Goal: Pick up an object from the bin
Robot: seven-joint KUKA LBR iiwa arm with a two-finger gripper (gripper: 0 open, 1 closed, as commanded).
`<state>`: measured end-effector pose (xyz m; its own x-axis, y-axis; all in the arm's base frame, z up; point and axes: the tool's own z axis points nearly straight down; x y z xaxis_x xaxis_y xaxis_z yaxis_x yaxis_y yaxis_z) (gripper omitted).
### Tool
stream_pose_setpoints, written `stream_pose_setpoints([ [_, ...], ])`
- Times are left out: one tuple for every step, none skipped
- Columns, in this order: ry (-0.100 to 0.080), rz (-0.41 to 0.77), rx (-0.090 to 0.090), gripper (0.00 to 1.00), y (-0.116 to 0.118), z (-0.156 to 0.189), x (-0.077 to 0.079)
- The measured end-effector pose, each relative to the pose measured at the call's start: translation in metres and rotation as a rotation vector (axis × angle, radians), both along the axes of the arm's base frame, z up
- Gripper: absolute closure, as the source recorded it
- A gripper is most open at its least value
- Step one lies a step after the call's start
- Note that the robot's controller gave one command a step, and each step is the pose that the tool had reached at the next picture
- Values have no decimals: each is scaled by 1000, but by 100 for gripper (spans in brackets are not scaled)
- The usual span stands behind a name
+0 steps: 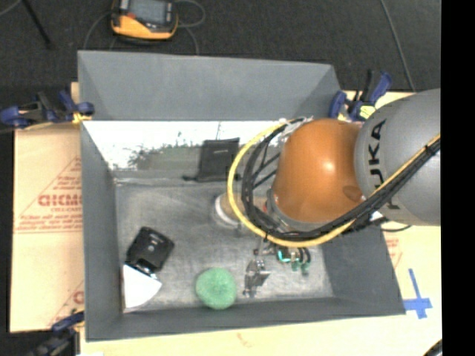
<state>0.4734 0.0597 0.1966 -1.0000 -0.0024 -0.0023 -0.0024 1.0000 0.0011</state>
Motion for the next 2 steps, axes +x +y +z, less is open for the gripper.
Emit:
stream_pose_setpoints([
  [1, -22, 0, 100, 15, -102, 18],
  [1, -23, 0, 100, 15, -102, 18],
])
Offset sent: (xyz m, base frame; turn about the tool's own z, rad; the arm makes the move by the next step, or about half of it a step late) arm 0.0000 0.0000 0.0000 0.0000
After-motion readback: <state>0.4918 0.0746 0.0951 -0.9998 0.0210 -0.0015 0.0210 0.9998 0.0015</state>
